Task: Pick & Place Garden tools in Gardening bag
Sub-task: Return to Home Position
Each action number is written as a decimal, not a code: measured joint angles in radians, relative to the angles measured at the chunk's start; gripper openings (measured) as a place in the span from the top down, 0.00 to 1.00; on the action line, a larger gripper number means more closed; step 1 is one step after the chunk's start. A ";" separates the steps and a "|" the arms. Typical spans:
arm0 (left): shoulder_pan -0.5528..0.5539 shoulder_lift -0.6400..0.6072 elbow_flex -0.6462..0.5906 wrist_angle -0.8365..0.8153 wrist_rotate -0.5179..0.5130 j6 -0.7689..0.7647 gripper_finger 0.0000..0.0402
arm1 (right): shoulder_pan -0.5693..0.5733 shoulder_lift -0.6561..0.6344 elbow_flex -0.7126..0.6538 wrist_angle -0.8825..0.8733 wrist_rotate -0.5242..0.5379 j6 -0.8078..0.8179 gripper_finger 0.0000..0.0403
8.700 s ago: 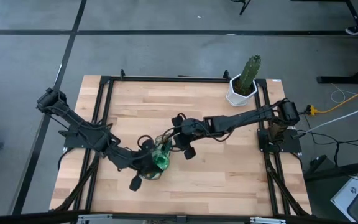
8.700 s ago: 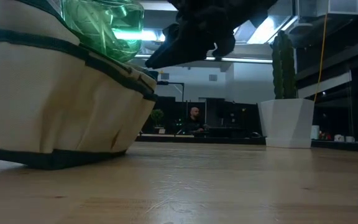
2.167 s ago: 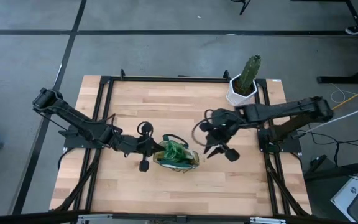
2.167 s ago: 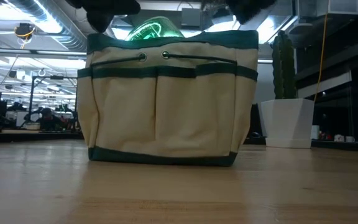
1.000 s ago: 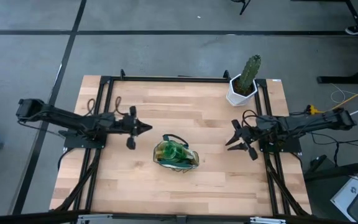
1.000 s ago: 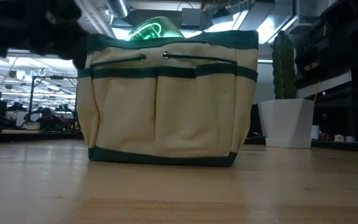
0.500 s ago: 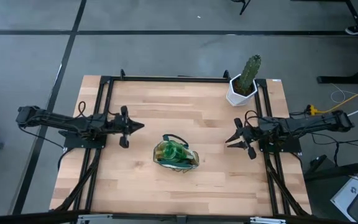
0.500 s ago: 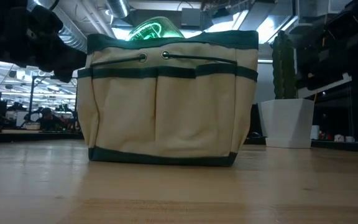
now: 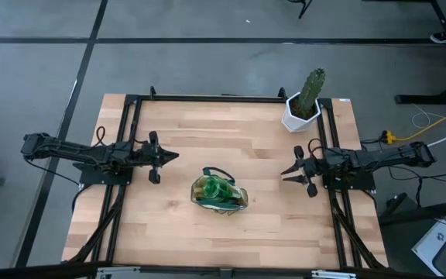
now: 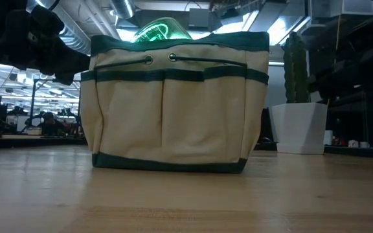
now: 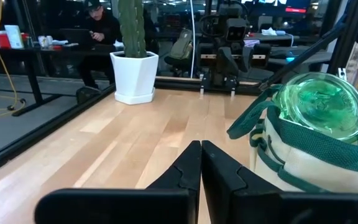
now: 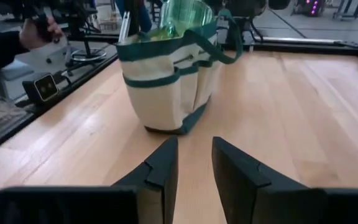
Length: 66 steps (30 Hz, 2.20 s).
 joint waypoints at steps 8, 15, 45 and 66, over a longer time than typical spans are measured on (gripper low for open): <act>0.000 0.000 0.000 0.000 0.000 0.000 0.98 | 0.000 -0.002 0.000 -0.001 -0.001 -0.131 0.75; 0.000 0.000 0.000 0.000 0.000 0.000 0.99 | 0.000 -0.002 0.000 0.002 -0.001 -0.282 0.75; 0.000 0.000 0.000 0.000 0.000 0.000 0.99 | 0.000 -0.001 0.000 -0.003 0.002 -0.387 0.75; 0.000 0.001 0.000 0.000 0.000 0.000 0.98 | 0.074 0.027 0.001 -0.006 0.018 -0.387 0.75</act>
